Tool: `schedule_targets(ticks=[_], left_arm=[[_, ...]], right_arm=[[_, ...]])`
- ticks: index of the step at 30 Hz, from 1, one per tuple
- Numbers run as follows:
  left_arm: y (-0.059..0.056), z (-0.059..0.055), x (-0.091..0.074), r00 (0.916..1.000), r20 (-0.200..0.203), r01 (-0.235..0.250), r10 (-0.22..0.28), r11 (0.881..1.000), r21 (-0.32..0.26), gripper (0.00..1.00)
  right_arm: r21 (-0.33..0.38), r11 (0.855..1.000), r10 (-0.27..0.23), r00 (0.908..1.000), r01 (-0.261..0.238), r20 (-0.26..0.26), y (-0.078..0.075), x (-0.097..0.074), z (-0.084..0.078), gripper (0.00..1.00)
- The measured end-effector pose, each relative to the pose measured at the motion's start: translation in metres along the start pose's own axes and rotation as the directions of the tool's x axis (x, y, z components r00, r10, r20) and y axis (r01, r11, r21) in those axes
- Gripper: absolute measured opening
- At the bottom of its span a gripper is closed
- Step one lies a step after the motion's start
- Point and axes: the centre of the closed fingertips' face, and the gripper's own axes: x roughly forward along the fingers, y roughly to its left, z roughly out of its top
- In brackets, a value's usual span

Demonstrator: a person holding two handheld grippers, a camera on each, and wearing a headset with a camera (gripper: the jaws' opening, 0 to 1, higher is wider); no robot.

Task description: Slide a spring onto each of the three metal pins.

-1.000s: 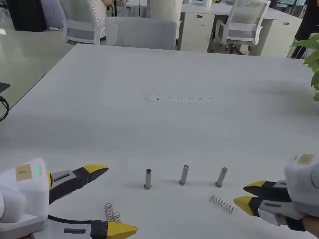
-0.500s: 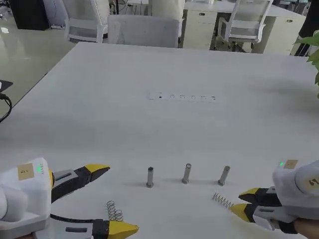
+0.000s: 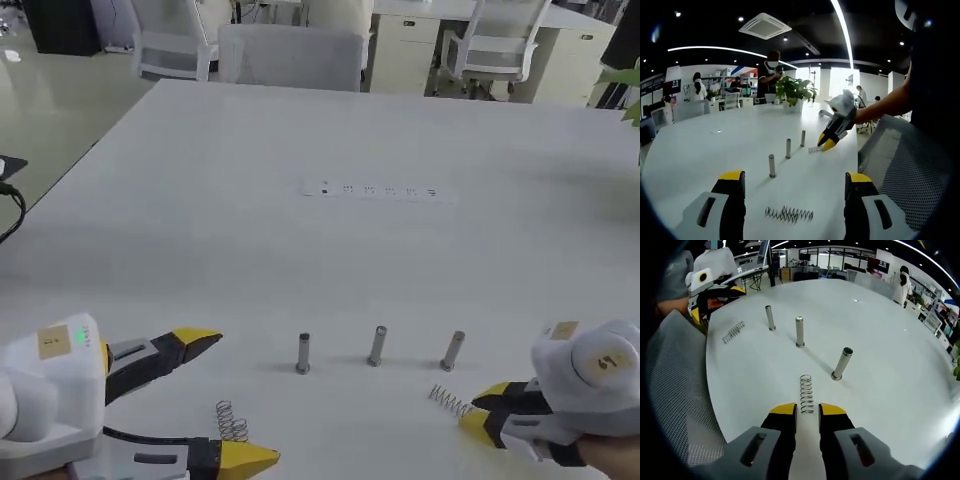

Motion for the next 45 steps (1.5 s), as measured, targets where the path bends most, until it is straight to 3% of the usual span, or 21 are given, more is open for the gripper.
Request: schedule_targets(ticks=[32, 45], left_arm=[[-0.001, 0.0, -0.001, 1.0, -0.004, -0.002, 0.002, 1.0, -0.001, 0.78], [-0.001, 0.0, -0.002, 1.0, 0.001, 0.001, -0.001, 1.0, -0.002, 0.78]], right_arm=[[-0.019, 1.0, 0.022, 0.9992, -0.022, -0.033, 0.001, 0.002, -0.004, 0.07], [-0.052, 0.998, 0.022, 0.9996, -0.023, -0.017, 0.005, -0.006, 0.011, 0.07]])
